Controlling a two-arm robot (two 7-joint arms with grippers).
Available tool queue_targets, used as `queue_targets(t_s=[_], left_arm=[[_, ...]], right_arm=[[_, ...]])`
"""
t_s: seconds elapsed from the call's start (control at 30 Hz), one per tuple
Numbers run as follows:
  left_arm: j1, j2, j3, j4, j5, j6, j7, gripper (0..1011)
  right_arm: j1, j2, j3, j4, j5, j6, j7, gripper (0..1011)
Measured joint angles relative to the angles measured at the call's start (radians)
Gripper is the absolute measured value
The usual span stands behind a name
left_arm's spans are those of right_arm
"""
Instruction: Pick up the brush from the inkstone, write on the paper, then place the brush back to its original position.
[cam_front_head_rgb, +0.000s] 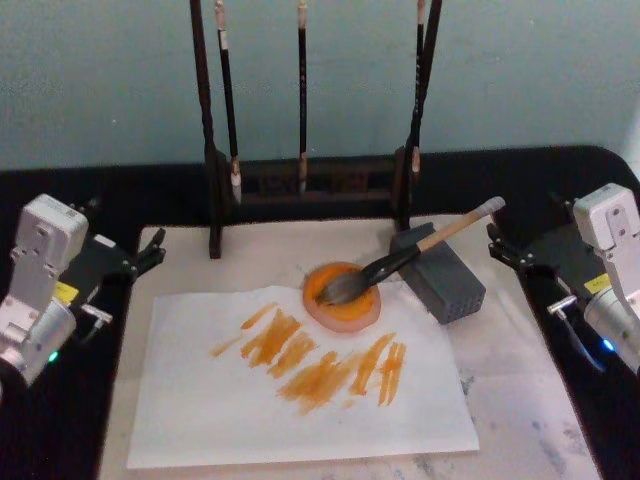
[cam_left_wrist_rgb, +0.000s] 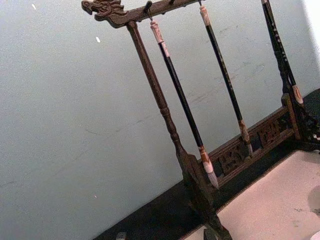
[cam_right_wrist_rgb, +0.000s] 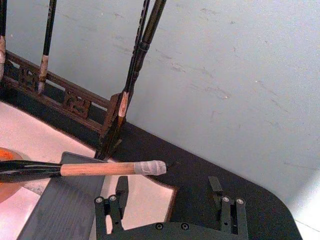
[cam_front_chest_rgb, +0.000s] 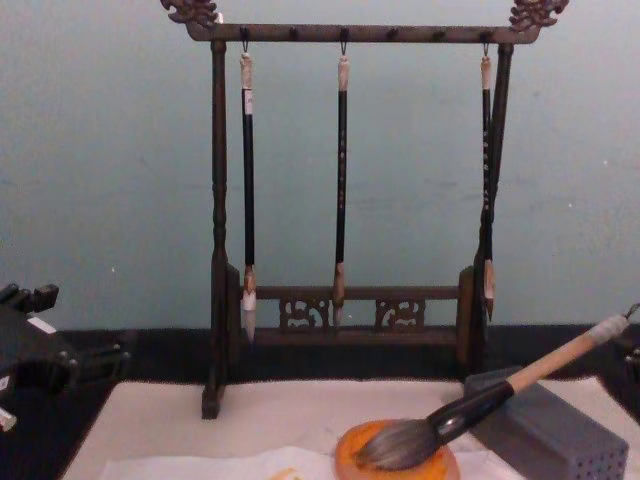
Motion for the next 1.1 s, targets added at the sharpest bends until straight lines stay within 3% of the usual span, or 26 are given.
queue_targets(t_s=[1.1], left_arm=[[0.000,0.000,0.000,0.000,0.000,0.000,0.000,1001]], right_arm=[[0.000,0.000,0.000,0.000,0.000,0.000,0.000,1000]])
